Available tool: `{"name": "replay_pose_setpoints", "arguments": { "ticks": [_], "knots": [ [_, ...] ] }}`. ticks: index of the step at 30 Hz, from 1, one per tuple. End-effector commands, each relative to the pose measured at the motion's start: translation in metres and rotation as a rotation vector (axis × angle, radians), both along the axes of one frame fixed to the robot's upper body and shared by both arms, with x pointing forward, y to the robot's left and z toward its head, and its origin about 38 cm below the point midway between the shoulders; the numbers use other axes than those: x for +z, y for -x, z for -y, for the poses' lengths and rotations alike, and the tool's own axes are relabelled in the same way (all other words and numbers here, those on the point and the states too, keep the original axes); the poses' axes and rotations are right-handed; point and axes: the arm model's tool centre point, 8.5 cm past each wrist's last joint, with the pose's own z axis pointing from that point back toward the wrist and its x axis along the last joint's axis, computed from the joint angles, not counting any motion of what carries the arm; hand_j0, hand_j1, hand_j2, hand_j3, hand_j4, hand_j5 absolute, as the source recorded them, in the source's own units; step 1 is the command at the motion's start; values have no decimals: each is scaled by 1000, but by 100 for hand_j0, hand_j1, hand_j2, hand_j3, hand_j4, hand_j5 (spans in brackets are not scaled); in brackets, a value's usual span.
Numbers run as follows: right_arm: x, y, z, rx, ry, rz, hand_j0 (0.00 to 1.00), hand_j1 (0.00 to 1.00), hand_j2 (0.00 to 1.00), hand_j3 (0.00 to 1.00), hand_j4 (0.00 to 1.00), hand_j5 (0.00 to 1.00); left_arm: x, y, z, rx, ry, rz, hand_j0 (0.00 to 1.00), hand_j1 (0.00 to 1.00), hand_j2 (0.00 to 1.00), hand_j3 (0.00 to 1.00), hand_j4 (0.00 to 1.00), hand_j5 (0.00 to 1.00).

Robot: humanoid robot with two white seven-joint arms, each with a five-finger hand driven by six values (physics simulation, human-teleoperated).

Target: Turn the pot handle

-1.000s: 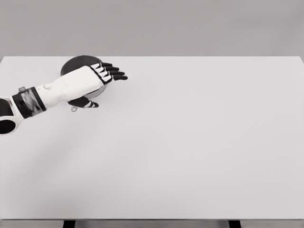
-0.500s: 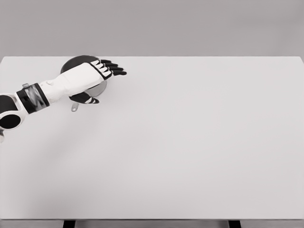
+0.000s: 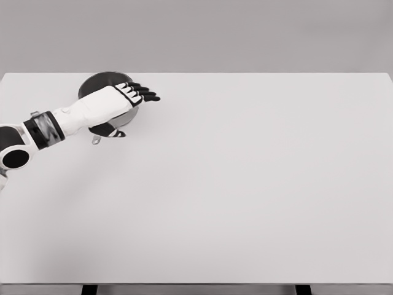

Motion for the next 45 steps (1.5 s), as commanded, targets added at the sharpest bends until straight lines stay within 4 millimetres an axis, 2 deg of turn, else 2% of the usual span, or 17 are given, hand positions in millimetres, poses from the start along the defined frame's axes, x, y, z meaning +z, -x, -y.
{"name": "replay_pose_setpoints", "arguments": {
  "ticks": [1, 11, 36, 45],
  "knots": [
    [0, 1, 0, 0, 0, -1, 100, 100, 100, 100, 100, 100, -2, -2, -4, 12, -1, -6, 100, 100, 100, 100, 100, 100],
    [0, 0, 0, 0, 0, 1, 100, 100, 100, 100, 100, 100, -7, -5, -12, 38, -7, -20, 100, 100, 100, 100, 100, 100],
    [0, 0, 0, 0, 0, 1, 100, 100, 100, 100, 100, 100, -4, -10, -36, 93, -31, -21, 100, 100, 100, 100, 100, 100],
    [0, 0, 0, 0, 0, -1, 100, 100, 100, 100, 100, 100, -9, -14, -53, 137, -49, -38, 100, 100, 100, 100, 100, 100]
  ]
}}
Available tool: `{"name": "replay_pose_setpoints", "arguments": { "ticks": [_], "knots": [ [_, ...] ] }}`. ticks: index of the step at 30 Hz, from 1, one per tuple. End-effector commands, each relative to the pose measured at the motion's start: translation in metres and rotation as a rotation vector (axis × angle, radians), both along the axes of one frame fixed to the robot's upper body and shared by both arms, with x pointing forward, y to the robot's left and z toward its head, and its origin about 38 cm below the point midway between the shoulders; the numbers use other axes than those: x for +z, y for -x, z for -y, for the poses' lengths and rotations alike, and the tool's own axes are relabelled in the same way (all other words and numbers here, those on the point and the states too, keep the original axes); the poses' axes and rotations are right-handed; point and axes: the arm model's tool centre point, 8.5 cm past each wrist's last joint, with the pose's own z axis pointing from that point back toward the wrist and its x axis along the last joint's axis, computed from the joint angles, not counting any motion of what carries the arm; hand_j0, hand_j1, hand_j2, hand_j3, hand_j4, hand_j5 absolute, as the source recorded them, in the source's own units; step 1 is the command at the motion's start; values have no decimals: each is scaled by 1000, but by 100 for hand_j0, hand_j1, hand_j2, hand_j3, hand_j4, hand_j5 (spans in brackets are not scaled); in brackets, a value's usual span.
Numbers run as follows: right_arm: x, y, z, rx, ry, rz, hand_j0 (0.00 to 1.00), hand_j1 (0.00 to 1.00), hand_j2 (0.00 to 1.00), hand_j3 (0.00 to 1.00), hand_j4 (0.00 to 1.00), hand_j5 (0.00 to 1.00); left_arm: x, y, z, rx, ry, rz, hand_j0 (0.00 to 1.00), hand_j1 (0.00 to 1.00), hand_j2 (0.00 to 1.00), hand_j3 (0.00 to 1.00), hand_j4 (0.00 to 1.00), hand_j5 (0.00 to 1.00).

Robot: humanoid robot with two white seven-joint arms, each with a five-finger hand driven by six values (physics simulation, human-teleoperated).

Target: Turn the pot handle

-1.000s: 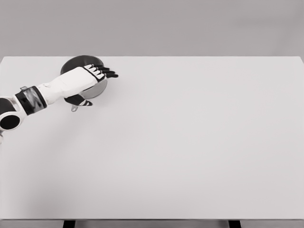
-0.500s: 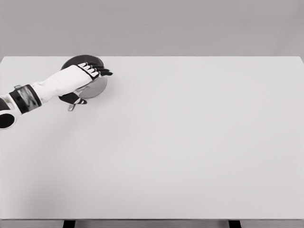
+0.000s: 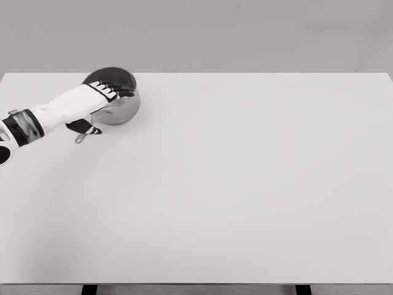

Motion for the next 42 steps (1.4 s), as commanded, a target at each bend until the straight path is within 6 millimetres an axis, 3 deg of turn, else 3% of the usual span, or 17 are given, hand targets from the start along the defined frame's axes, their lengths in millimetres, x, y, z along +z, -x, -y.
{"name": "replay_pose_setpoints", "arguments": {
  "ticks": [1, 24, 42],
  "knots": [
    [0, 0, 0, 0, 0, -1, 100, 100, 100, 100, 100, 100, -1, -1, -6, 17, 1, -5, 100, 100, 100, 100, 100, 100],
    [0, 0, 0, 0, 0, -1, 100, 100, 100, 100, 100, 100, 10, -6, -50, 113, -40, 6, 100, 100, 100, 100, 100, 100],
    [0, 0, 0, 0, 0, 0, 100, 100, 100, 100, 100, 100, 15, -17, -70, 177, -49, 5, 100, 100, 100, 100, 100, 100]
  ]
}}
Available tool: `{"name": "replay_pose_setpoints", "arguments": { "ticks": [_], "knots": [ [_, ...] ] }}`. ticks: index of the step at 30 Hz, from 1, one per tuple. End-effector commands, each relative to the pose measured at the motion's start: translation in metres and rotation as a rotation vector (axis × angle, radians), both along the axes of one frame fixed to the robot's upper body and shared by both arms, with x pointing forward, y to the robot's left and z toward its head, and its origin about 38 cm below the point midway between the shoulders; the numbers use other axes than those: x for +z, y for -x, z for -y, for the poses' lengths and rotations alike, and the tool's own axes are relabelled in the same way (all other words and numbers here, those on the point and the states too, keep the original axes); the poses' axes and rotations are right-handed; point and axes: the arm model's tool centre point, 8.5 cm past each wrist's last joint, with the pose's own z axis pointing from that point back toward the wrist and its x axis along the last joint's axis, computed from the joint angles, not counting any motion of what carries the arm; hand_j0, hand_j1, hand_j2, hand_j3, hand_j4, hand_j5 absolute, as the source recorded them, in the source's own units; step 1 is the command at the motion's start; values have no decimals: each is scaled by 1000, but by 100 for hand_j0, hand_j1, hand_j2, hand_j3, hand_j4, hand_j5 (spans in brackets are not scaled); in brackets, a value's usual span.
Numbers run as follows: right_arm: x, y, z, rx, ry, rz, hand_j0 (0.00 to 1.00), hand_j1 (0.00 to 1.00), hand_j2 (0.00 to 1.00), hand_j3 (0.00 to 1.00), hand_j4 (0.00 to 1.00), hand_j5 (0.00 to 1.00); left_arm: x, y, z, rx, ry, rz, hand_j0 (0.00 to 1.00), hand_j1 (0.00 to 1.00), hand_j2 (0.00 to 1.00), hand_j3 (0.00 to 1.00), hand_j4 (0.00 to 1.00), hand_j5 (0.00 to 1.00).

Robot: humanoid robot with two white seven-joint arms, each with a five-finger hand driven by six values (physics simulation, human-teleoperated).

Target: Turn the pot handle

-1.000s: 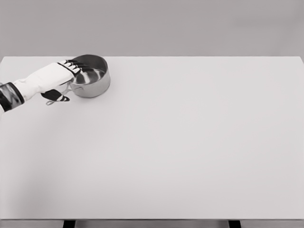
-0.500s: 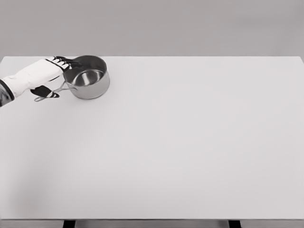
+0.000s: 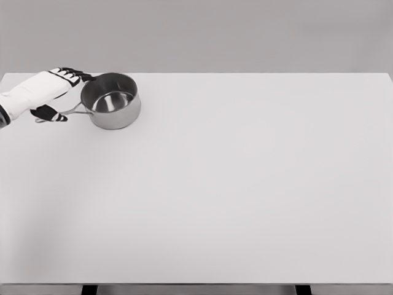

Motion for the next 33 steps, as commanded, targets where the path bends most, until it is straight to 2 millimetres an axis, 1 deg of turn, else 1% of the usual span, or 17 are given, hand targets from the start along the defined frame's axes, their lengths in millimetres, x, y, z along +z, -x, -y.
{"name": "replay_pose_setpoints", "arguments": {
  "ticks": [1, 8, 16, 18, 29, 33],
  "knots": [
    [0, 0, 0, 0, 0, -1, 100, 100, 100, 100, 100, 100, 0, -1, -6, 18, 2, -4, 100, 100, 100, 100, 100, 100],
    [0, 0, 0, 0, 0, -1, 100, 100, 100, 100, 100, 100, 0, -3, -10, 30, 0, -4, 100, 100, 100, 100, 100, 100],
    [0, 0, 0, 0, 0, -1, 100, 100, 100, 100, 100, 100, -1, -5, -19, 57, -6, -10, 100, 100, 100, 100, 100, 100],
    [0, 0, 0, 0, 0, 1, 100, 100, 100, 100, 100, 100, -2, -6, -25, 77, -10, -16, 100, 100, 100, 100, 100, 100],
    [0, 0, 0, 0, 0, 1, 100, 100, 100, 100, 100, 100, -4, -9, -37, 113, -20, -23, 100, 100, 100, 100, 100, 100],
    [0, 0, 0, 0, 0, -1, 100, 100, 100, 100, 100, 100, -5, -11, -46, 138, -23, -29, 100, 100, 100, 100, 100, 100]
  ]
}}
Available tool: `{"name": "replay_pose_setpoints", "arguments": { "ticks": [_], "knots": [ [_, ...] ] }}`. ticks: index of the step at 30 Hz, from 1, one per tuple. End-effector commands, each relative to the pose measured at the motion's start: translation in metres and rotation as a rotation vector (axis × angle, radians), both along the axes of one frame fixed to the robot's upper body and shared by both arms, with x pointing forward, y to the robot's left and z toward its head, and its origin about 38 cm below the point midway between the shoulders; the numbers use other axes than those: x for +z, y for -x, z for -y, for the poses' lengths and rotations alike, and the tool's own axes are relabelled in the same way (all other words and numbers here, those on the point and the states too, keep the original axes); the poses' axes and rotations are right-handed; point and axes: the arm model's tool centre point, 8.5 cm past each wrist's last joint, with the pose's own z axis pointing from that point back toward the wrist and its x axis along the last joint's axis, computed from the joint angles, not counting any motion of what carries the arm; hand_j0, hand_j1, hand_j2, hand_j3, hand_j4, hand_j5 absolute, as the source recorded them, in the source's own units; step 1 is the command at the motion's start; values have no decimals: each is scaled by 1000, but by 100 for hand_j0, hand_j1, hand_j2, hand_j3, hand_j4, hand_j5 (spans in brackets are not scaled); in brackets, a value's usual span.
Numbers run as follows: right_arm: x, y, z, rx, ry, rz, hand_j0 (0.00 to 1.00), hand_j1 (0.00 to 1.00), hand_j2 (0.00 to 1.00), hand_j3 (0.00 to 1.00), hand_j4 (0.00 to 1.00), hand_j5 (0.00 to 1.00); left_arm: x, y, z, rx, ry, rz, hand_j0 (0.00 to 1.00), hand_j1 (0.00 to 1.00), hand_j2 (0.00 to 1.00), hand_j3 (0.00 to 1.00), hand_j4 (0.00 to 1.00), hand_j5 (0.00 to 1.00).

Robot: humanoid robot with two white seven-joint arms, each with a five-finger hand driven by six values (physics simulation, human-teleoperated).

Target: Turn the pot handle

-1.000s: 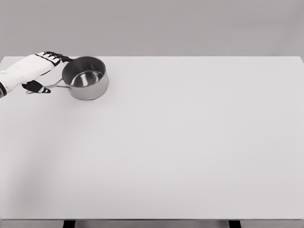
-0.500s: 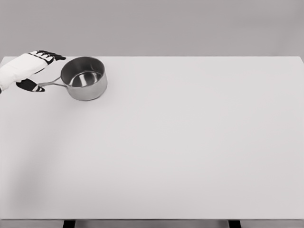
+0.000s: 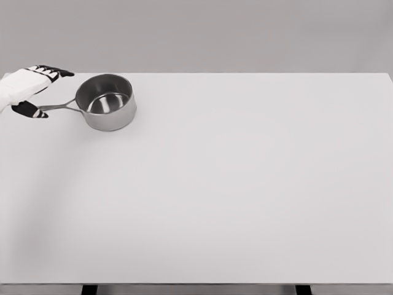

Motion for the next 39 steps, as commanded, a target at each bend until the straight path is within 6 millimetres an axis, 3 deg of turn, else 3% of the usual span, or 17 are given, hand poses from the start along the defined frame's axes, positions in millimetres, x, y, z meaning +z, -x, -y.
{"name": "replay_pose_setpoints", "arguments": {
  "ticks": [1, 39],
  "knots": [
    [0, 0, 0, 0, 0, 1, 100, 100, 100, 100, 100, 100, -3, 0, -6, 20, 1, -8, 100, 100, 100, 100, 100, 100],
    [0, 0, 0, 0, 0, -1, 100, 100, 100, 100, 100, 100, -7, -22, -14, 99, -2, -21, 100, 100, 100, 100, 100, 100]
  ]
}}
